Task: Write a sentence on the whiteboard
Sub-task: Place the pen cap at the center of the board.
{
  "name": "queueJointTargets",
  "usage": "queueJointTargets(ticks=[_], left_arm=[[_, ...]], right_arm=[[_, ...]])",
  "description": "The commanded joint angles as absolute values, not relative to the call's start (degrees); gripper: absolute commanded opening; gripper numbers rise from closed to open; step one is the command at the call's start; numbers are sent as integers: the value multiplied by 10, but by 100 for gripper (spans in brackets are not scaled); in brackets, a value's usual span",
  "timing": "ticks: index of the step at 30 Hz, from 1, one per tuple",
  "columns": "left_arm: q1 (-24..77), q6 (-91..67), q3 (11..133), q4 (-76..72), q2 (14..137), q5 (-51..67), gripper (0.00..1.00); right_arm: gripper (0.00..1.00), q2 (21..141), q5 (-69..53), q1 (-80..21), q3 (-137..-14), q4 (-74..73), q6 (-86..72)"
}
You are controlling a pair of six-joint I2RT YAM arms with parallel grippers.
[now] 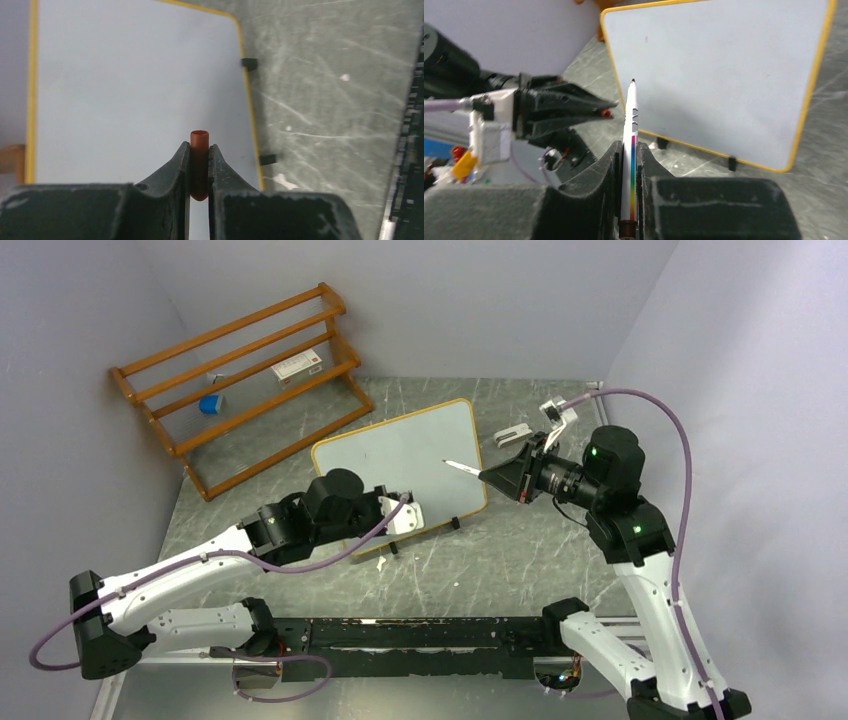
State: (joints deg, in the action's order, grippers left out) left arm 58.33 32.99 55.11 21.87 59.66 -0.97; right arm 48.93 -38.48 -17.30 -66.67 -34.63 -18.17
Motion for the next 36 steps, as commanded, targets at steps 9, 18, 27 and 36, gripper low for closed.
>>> queueJointTargets(ticks=[9, 18, 27, 36], left_arm=[[721, 158, 518, 198, 673, -78, 5], [764, 109, 540, 158, 818, -102, 7], [772, 41, 543, 115, 926, -94, 8], [770, 20, 569, 126, 1005, -71, 18]], right_arm=[[0, 433, -202, -172, -625, -328, -133], [0, 417, -182, -171, -616, -329, -129], [0, 412, -177, -172, -609, -324, -127], [0, 419, -180, -173, -610, -326, -126]])
